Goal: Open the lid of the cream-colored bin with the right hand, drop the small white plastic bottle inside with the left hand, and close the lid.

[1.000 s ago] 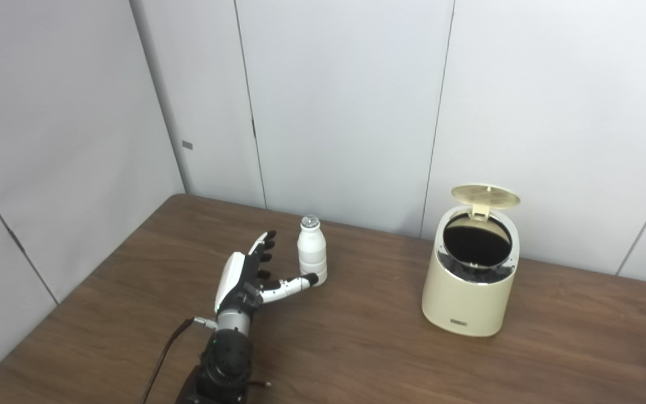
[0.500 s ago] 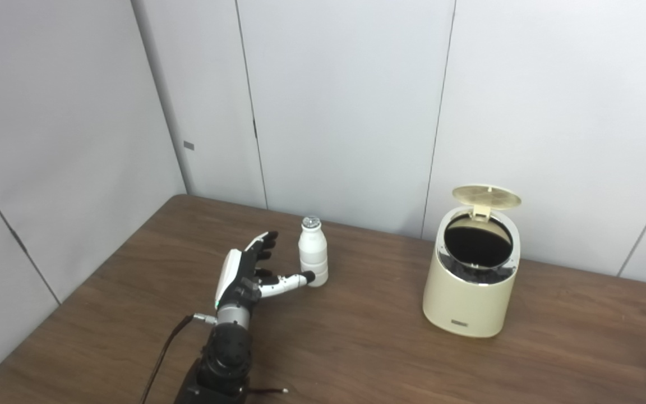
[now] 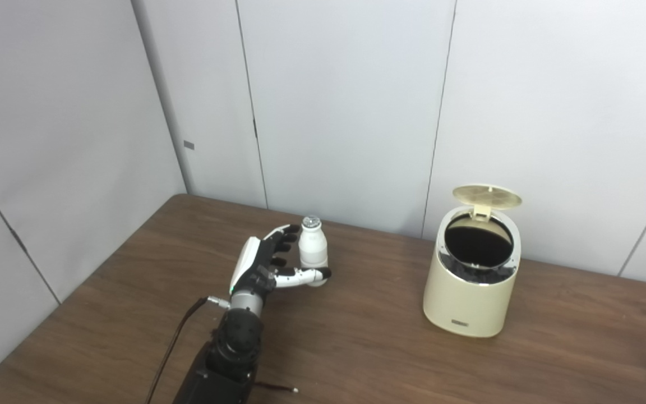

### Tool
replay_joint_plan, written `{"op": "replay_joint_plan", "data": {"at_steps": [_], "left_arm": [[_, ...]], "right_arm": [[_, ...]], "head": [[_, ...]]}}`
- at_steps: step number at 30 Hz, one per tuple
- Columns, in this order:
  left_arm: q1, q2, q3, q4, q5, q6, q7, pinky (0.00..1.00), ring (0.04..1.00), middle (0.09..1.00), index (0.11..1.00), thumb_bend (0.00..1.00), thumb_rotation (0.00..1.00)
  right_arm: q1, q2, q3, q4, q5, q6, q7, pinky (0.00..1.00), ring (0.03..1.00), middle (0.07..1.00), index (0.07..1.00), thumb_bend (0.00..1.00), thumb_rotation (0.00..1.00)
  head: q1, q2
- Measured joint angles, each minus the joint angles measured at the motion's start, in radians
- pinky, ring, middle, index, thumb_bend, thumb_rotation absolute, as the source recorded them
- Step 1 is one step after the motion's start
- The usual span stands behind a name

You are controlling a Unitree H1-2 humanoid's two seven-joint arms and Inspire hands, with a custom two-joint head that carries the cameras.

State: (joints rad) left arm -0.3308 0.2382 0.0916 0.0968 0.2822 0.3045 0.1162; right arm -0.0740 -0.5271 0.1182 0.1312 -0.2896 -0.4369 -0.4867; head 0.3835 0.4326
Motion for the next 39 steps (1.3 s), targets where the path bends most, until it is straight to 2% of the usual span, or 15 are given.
{"op": "replay_joint_plan", "data": {"at_steps": [8, 9, 11, 13, 16, 17, 18, 20, 22, 26, 33, 39], "left_arm": [[-0.058, 0.013, -0.018, 0.019, 0.035, 0.001, 0.001, 0.69, 0.797, 0.822, 0.848, 1.0, 0.22], [-0.066, 0.015, -0.023, 0.025, 0.043, -0.001, 0.01, 0.65, 0.756, 0.776, 0.792, 1.0, 0.18], [-0.081, 0.009, -0.022, 0.063, 0.074, -0.017, 0.075, 0.59, 0.682, 0.694, 0.695, 0.98, 0.09], [-0.085, -0.004, -0.014, 0.095, 0.1, -0.051, 0.145, 0.55, 0.63, 0.639, 0.635, 0.94, 0.03], [-0.091, -0.032, 0.001, 0.147, 0.122, -0.12, 0.263, 0.48, 0.556, 0.566, 0.572, 0.87, 0.0], [-0.093, -0.039, 0.003, 0.164, 0.131, -0.14, 0.299, 0.45, 0.523, 0.513, 0.539, 0.66, 0.0], [-0.095, -0.041, 0.004, 0.181, 0.139, -0.159, 0.322, 0.42, 0.496, 0.491, 0.531, 0.59, 0.0], [-0.105, -0.042, 0.005, 0.212, 0.153, -0.169, 0.364, 0.37, 0.459, 0.474, 0.505, 0.52, 0.0], [-0.111, -0.039, 0.003, 0.229, 0.17, -0.169, 0.395, 0.34, 0.449, 0.473, 0.495, 0.51, 0.0], [-0.113, -0.033, -0.003, 0.247, 0.189, -0.17, 0.42, 0.27, 0.419, 0.464, 0.492, 0.51, 0.0], [-0.112, -0.033, -0.002, 0.248, 0.178, -0.17, 0.415, 0.33, 0.467, 0.484, 0.464, 0.51, 0.0], [-0.109, -0.033, 0.001, 0.246, 0.154, -0.17, 0.405, 0.34, 0.47, 0.488, 0.463, 0.51, 0.0]], "right_arm": [[0.015, 0.011, -0.017, -0.021, -0.008, 0.0, 0.011, 0.64, 0.795, 0.83, 0.811, 0.72, 1.0], [0.016, 0.016, -0.022, -0.022, -0.008, 0.0, 0.014, 0.64, 0.796, 0.831, 0.812, 0.72, 1.0], [0.017, 0.02, -0.028, -0.024, -0.008, 0.0, 0.019, 0.64, 0.799, 0.832, 0.813, 0.71, 1.0], [0.018, 0.023, -0.03, -0.027, -0.008, 0.0, 0.021, 0.64, 0.799, 0.832, 0.812, 0.72, 1.0], [0.02, 0.023, -0.032, -0.029, -0.008, 0.0, 0.03, 0.64, 0.797, 0.83, 0.81, 0.72, 1.0], [0.021, 0.024, -0.032, -0.031, -0.008, 0.0, 0.033, 0.64, 0.796, 0.83, 0.81, 0.72, 1.0], [0.021, 0.024, -0.032, -0.032, -0.008, 0.0, 0.034, 0.64, 0.797, 0.832, 0.813, 0.72, 1.0], [0.023, 0.027, -0.035, -0.036, -0.009, 0.0, 0.036, 0.65, 0.798, 0.833, 0.814, 0.72, 1.0], [0.027, 0.029, -0.037, -0.042, -0.008, 0.0, 0.039, 0.65, 0.798, 0.834, 0.814, 0.73, 1.0], [0.039, 0.035, -0.044, -0.059, -0.009, 0.0, 0.055, 0.65, 0.801, 0.835, 0.818, 0.73, 1.0], [0.043, 0.057, -0.071, -0.064, -0.008, 0.0, 0.079, 0.64, 0.799, 0.831, 0.812, 0.73, 1.0], [0.044, 0.064, -0.079, -0.067, -0.007, 0.0, 0.092, 0.64, 0.8, 0.831, 0.813, 0.72, 1.0]], "head": [[-0.006, 0.002], [-0.006, 0.002], [-0.008, 0.002], [-0.011, 0.003], [-0.012, 0.005], [-0.014, 0.005], [-0.015, 0.008], [-0.017, 0.009], [-0.017, 0.011], [-0.02, 0.014], [-0.025, 0.015], [-0.029, 0.015]]}}
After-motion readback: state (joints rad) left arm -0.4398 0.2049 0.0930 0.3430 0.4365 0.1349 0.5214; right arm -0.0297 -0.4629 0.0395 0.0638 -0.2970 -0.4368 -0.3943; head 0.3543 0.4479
